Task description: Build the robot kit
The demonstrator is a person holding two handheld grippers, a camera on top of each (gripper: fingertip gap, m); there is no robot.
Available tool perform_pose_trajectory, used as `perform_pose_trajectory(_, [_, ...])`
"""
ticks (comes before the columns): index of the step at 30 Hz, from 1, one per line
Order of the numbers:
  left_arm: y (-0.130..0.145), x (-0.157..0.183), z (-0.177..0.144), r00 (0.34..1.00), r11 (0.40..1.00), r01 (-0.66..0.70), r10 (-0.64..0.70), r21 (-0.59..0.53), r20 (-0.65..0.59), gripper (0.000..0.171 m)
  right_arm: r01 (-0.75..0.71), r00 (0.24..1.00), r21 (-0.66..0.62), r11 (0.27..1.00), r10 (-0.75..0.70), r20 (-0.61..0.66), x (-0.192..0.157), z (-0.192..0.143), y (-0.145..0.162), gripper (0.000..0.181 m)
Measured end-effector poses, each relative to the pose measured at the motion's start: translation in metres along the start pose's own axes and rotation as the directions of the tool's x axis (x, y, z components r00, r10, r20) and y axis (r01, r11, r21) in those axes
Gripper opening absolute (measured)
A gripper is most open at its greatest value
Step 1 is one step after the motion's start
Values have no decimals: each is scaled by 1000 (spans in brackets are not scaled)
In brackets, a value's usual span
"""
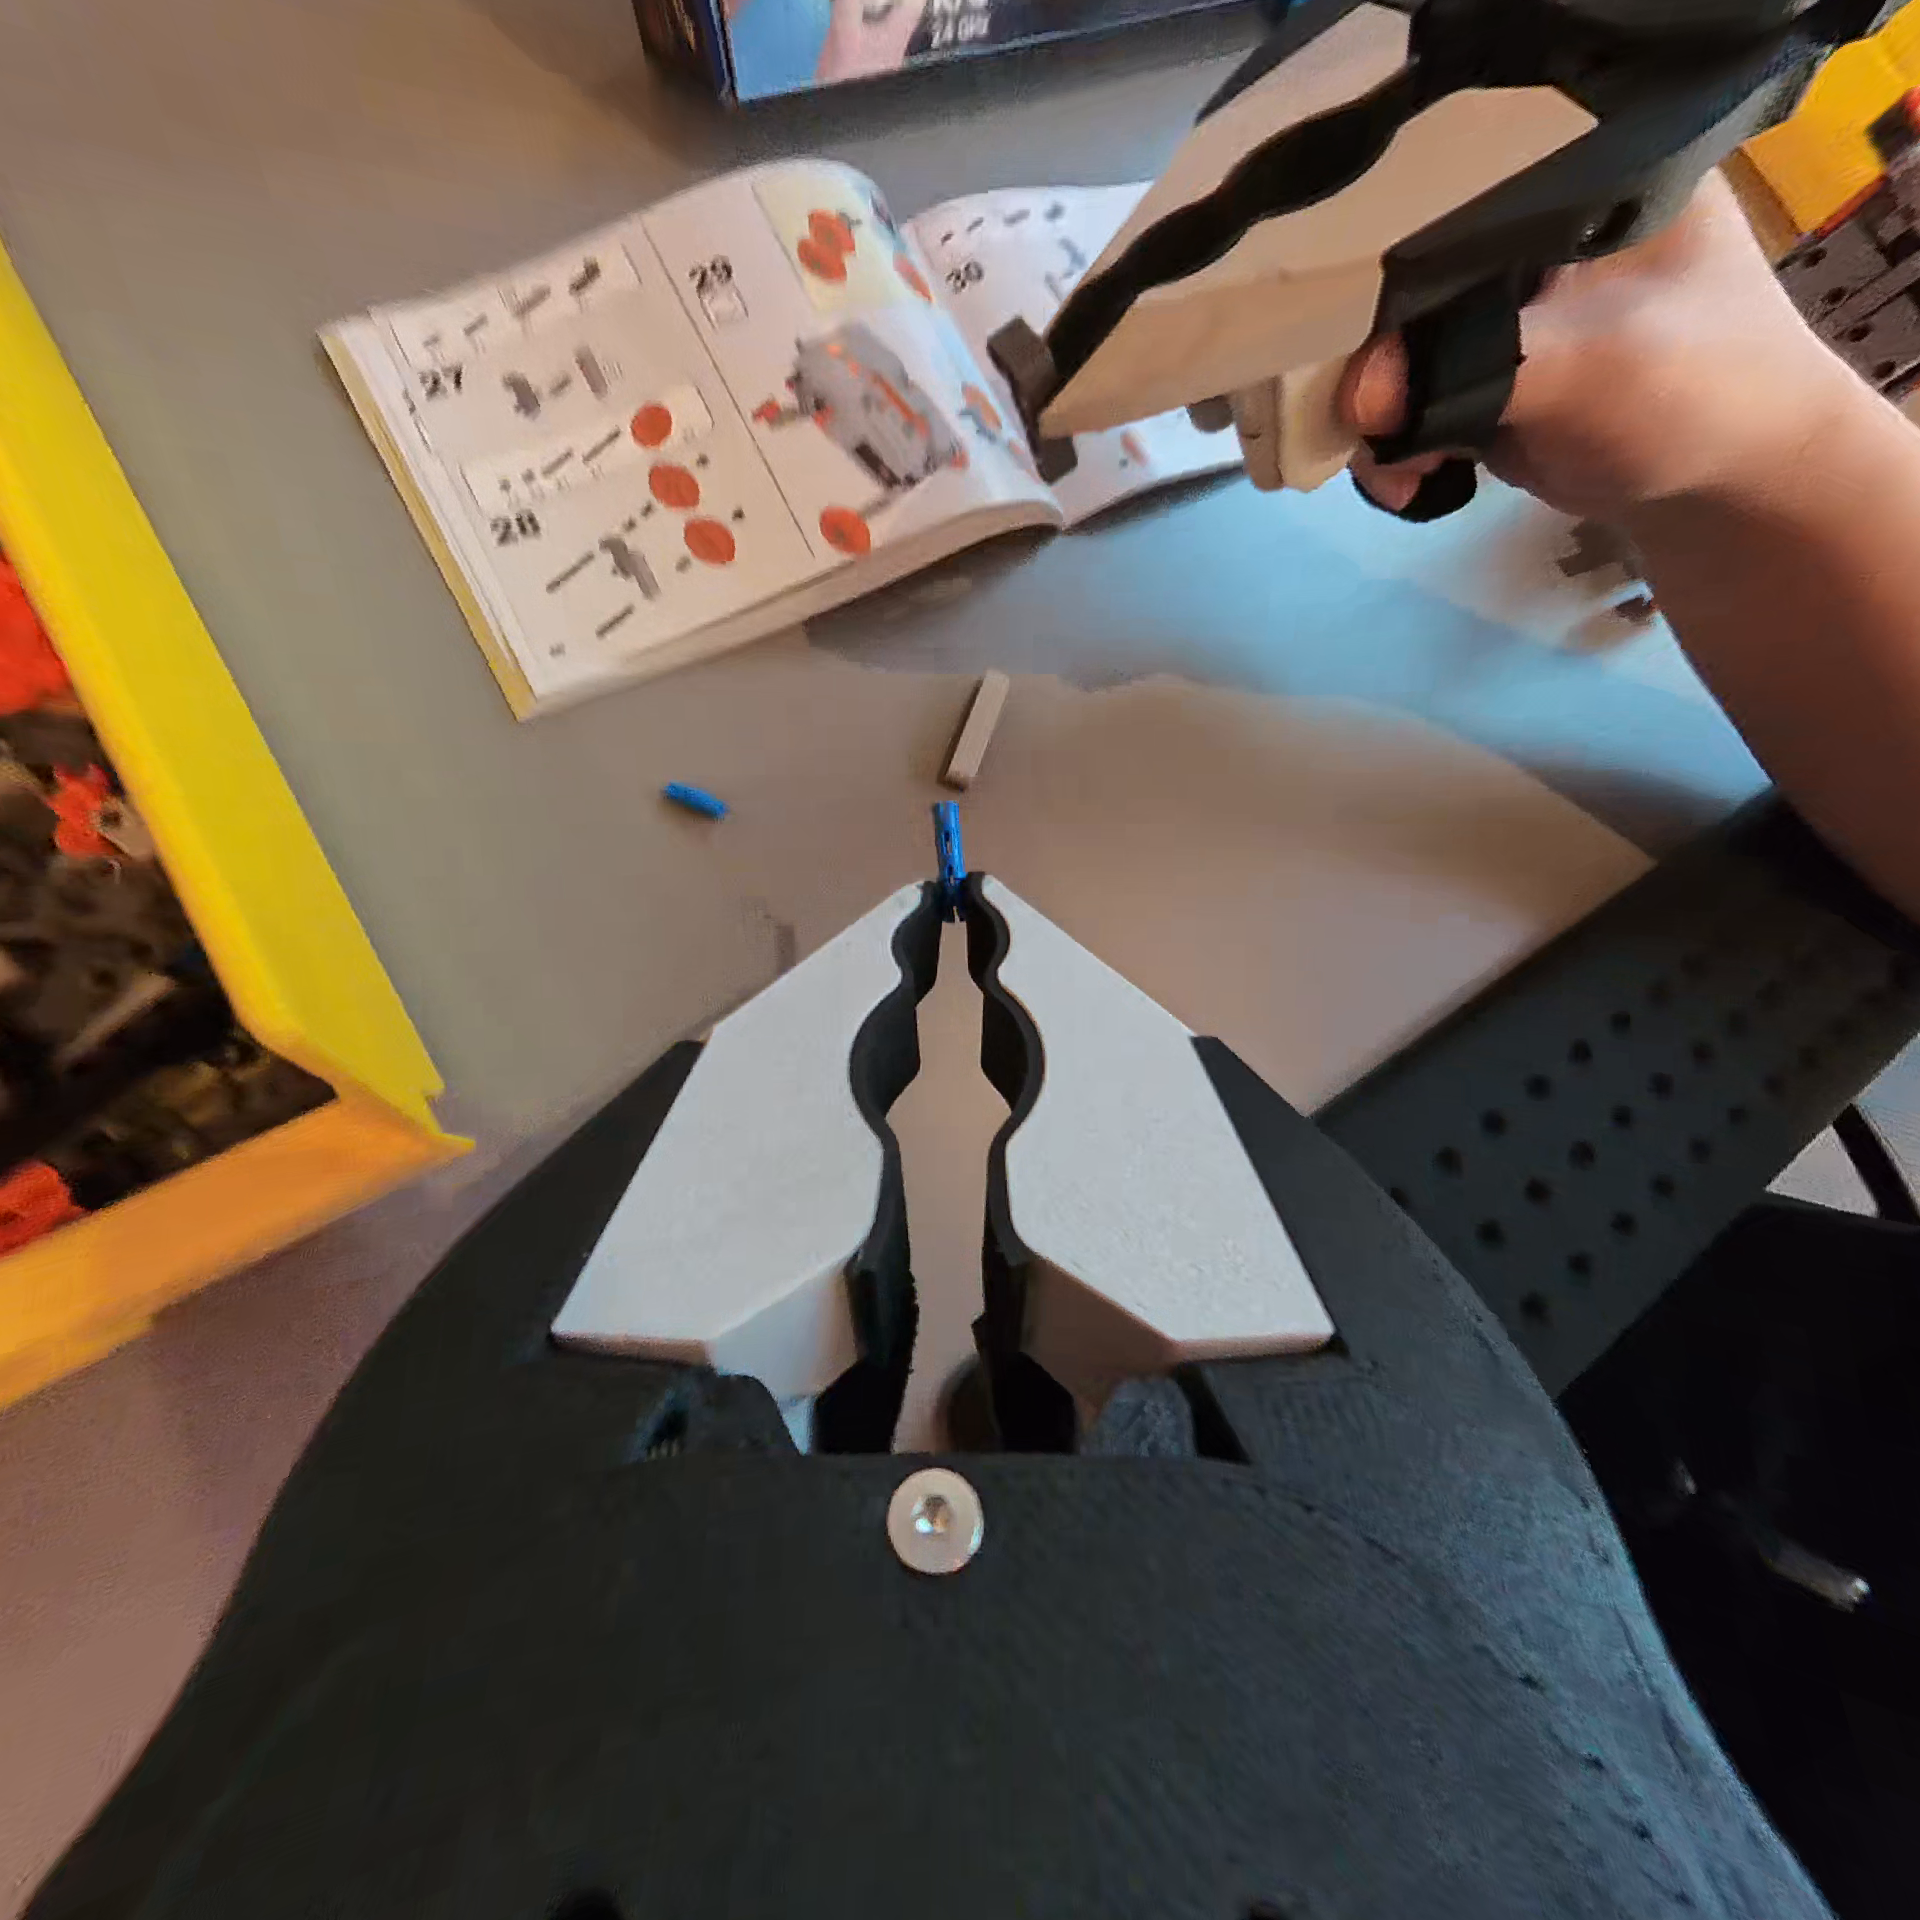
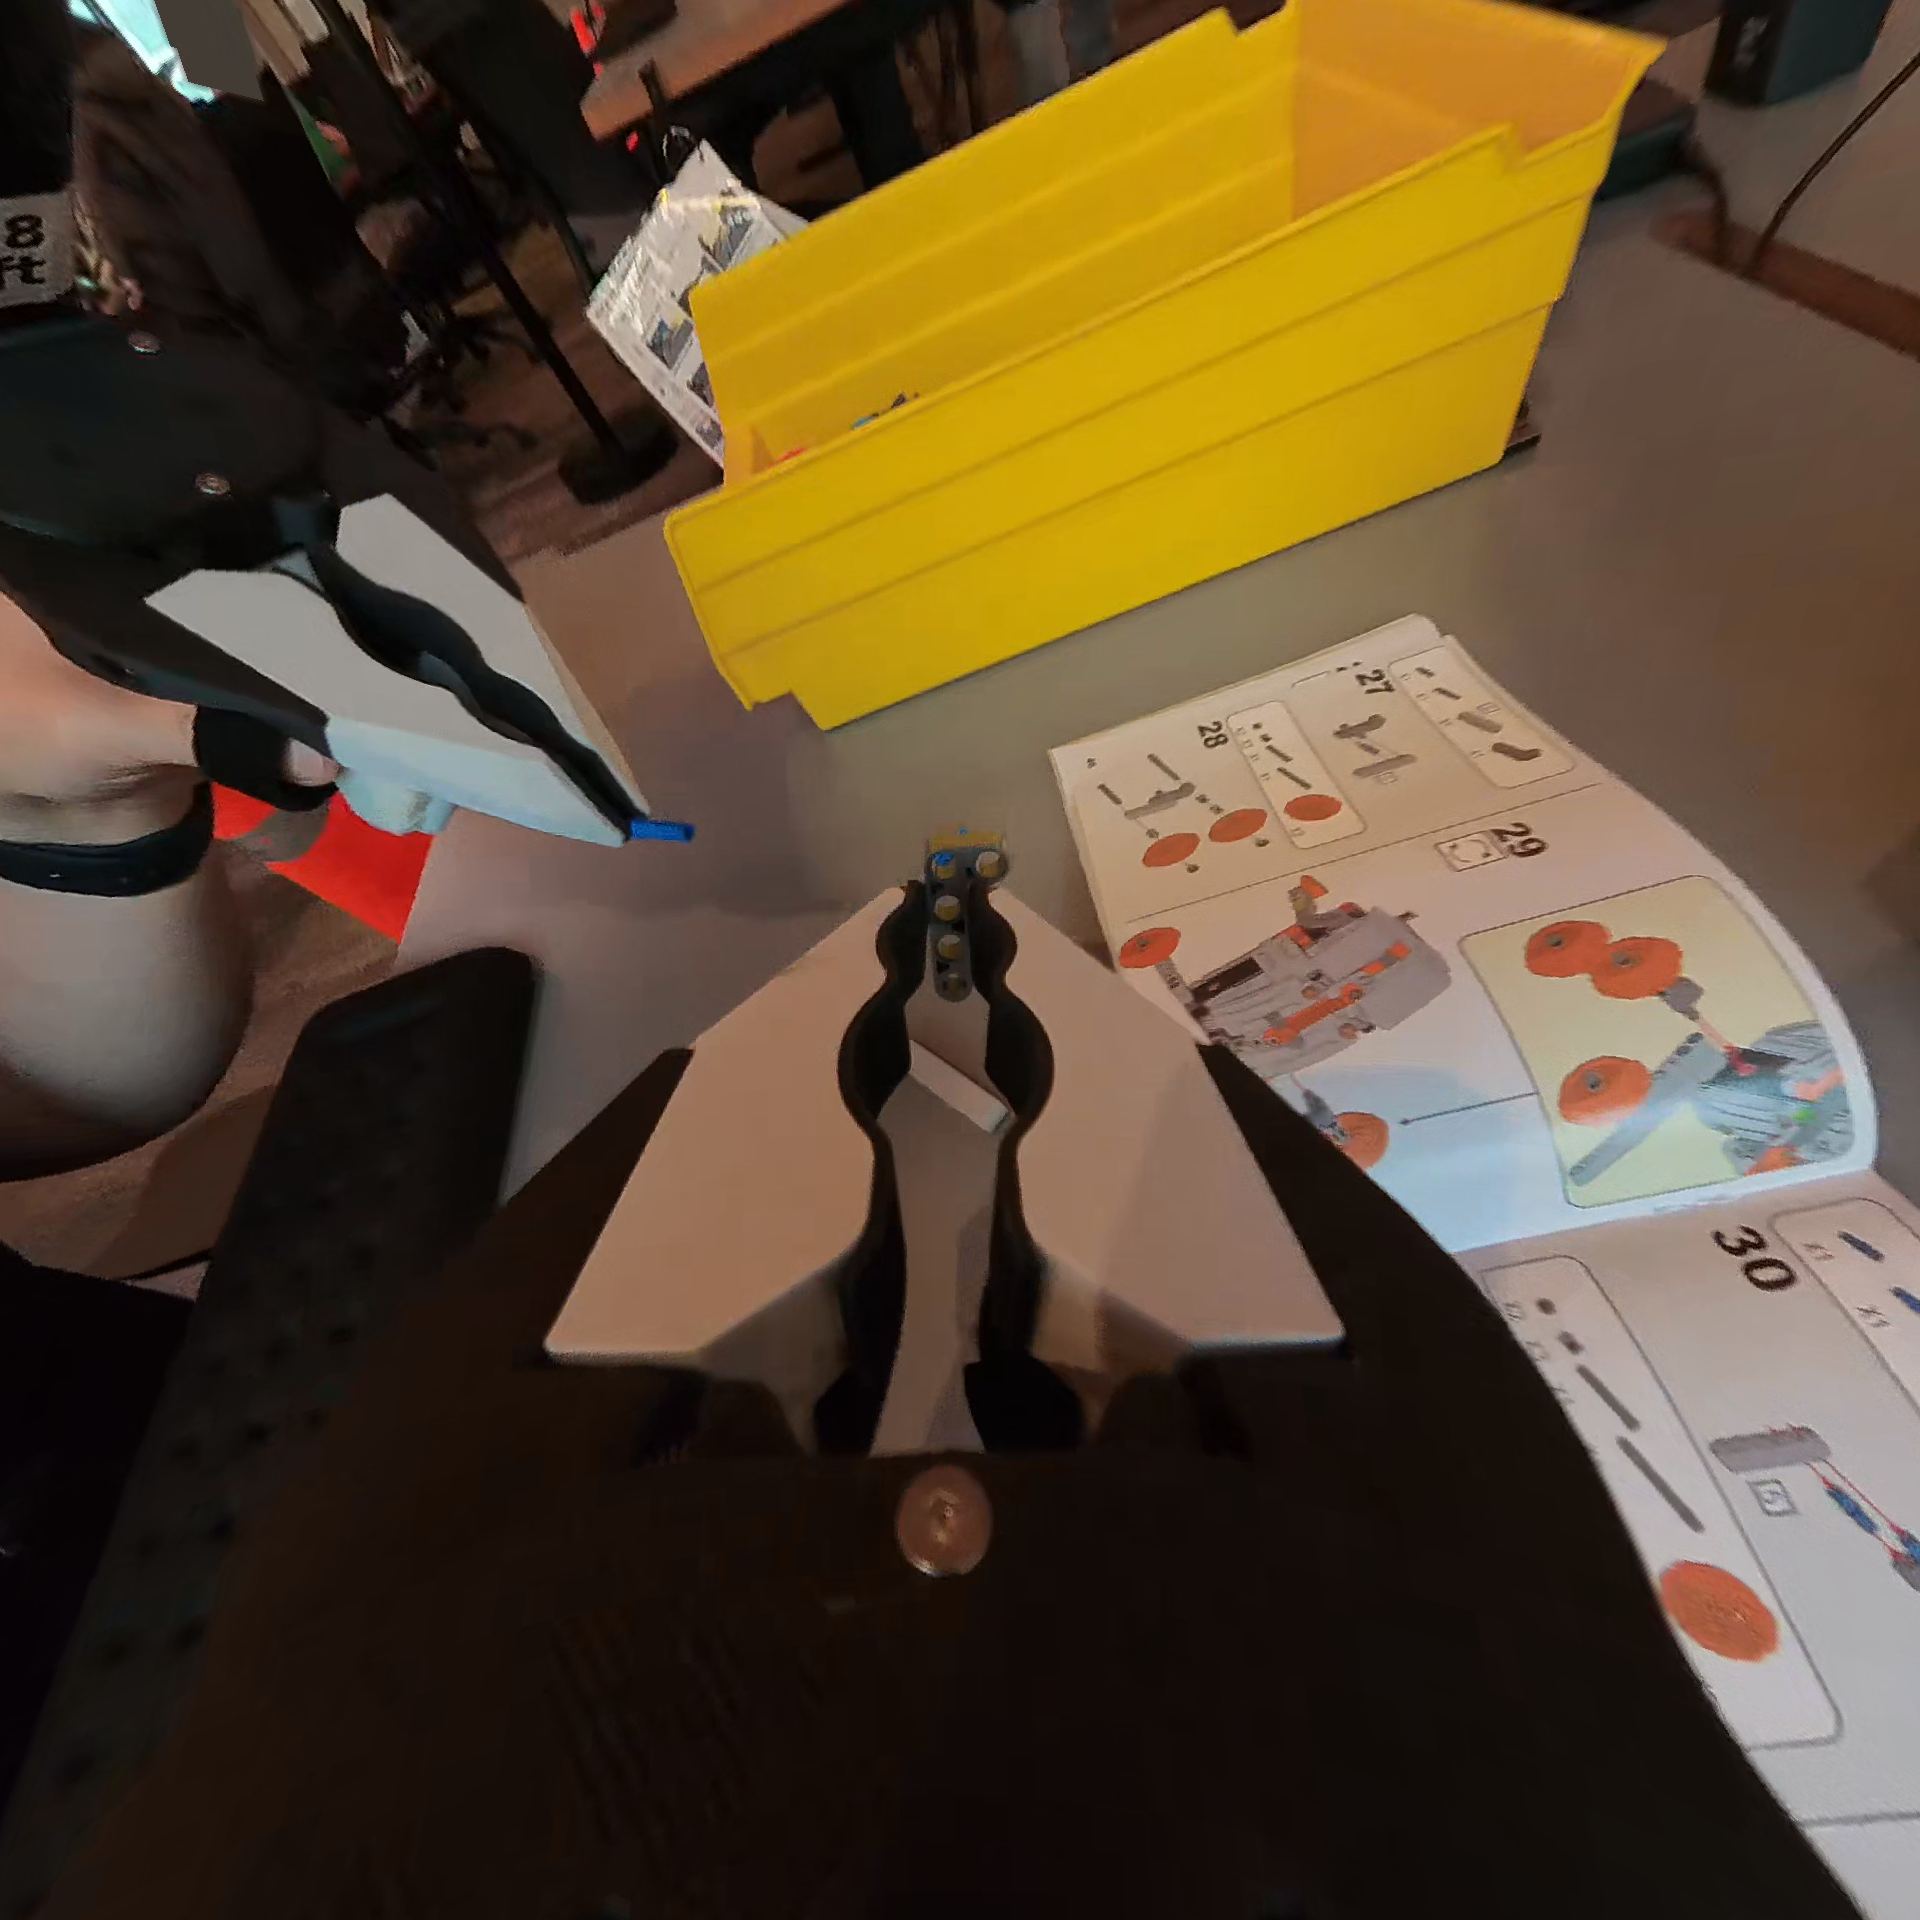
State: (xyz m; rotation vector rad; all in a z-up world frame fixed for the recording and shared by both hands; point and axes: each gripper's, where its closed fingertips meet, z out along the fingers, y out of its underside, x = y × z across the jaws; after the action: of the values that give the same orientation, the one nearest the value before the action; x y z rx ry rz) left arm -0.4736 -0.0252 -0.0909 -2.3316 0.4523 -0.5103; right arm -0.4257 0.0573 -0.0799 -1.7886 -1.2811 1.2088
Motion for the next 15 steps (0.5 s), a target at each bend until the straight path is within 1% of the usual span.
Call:
perform_pose_trajectory(3, [16,-11,9,998,1000,18,-18,-12,56,3,31,999,-44,999,-31,-11,-6,10,9,6])
perform_pose_trajectory(6, [28,-17,20,997,998,27,-23,-57,75,3,54,998,-83,995,-56,-25,-7,17,19,5])
perform_pose_trajectory(11, [30,-28,28,990,997,1,11,-83,138,3,66,996,-132,989,-72,-44,-6,31,31,6])
perform_pose_trajectory(15, [30,-32,32,988,995,3,14,-103,155,3,98,991,-174,980,-112,-72,-3,40,39,6])
